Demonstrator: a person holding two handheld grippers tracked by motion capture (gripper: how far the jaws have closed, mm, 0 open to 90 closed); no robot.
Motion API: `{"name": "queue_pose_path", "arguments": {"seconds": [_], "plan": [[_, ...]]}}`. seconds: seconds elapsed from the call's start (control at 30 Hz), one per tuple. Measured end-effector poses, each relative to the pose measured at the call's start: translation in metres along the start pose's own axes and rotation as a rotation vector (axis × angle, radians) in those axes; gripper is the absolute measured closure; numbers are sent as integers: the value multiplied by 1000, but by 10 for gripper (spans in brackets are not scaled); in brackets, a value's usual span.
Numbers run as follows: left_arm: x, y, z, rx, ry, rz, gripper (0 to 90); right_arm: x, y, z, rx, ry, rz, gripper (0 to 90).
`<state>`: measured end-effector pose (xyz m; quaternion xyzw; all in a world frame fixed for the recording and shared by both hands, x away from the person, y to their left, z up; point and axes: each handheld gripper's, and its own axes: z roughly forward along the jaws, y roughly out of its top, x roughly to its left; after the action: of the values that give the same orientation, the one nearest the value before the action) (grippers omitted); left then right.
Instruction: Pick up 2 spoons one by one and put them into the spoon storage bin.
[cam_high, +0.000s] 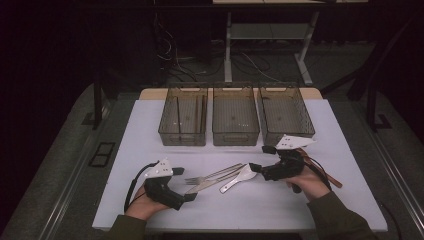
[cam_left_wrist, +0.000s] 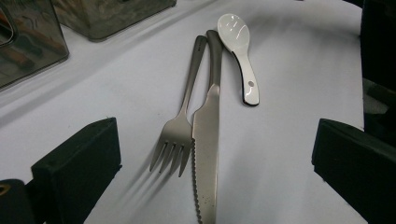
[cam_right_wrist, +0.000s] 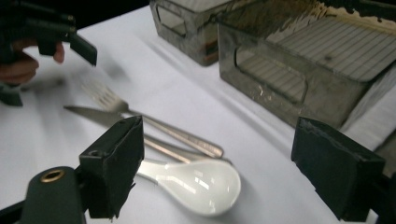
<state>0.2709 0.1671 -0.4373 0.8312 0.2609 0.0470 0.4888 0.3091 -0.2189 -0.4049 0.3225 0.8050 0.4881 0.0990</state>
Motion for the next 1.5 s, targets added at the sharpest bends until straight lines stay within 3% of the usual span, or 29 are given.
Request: {"name": "queue_pose_path", "arguments": {"seconds": [0.13,0.43,0.77,0.87,1.03,1.4,1.5], "plan": [[1,-1,-2,-3,3,-3,5,0,-10,-5,16,0,-9,169],[2,-1,-2,6,8,0,5,-15,-29,-21,19,-71,22,169],[2,-1,-3,4,9,-2,5,-38,-35,-34,72,-86,51,169],[1,-1,-2,7,10,0,5,-46,-36,-40,108,-82,33,136],[1,-1,-1,8,7,5,5,-58,-35,-48,123,-122,28,146],[1,-1,-2,12,8,5,5,-86,-40,-58,117,-178,122,203],[1,-1,-2,12,9,4,5,-93,-41,-61,111,-197,120,222]]}}
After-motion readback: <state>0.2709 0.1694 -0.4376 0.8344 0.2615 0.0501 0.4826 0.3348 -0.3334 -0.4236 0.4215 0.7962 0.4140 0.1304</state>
